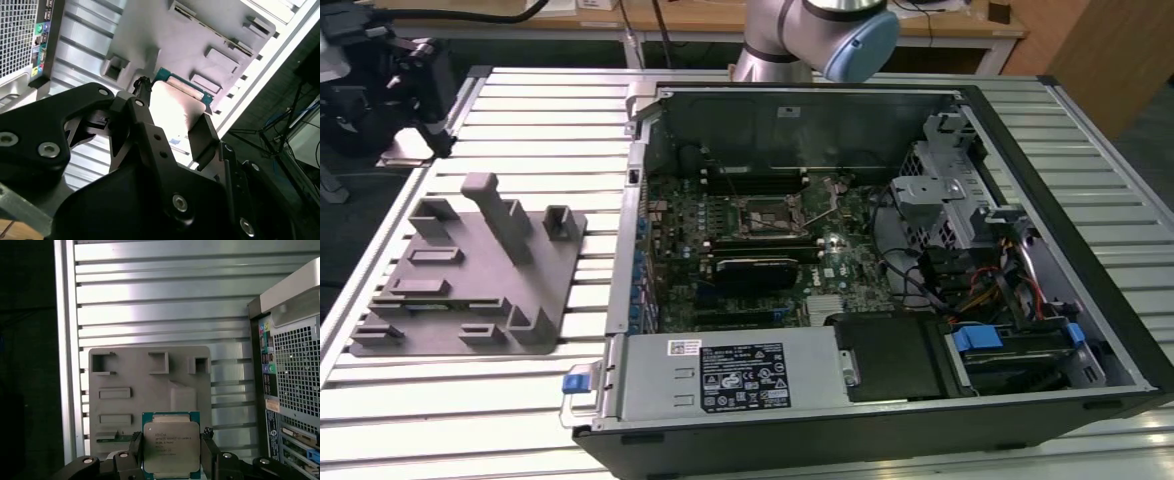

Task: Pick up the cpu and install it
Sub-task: 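Pick up the cpu and move it towards the insertion slot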

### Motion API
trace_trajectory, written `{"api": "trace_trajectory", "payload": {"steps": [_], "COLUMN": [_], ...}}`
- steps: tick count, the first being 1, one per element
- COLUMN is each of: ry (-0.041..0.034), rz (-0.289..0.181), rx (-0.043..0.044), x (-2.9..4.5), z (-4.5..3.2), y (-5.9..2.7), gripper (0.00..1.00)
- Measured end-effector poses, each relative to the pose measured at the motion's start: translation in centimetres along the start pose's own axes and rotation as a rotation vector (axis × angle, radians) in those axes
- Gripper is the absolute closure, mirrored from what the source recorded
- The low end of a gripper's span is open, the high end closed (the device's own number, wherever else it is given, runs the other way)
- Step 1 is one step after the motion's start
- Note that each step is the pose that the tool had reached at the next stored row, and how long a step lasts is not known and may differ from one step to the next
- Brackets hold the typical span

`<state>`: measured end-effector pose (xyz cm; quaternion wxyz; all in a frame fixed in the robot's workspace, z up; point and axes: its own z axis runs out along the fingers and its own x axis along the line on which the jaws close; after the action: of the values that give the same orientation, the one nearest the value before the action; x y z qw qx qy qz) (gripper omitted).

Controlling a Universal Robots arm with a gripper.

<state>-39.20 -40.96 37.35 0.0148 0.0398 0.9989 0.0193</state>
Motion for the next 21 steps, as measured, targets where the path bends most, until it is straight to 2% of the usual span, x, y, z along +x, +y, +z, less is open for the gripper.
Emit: {"api": "trace_trajectory", "payload": {"steps": [21], "ry": [-0.0001], "rz": [0.000], "rx": [-0.0001], "x": [-6.10], "z": [0.21], "y": [0.77], "gripper": [0.45]}}
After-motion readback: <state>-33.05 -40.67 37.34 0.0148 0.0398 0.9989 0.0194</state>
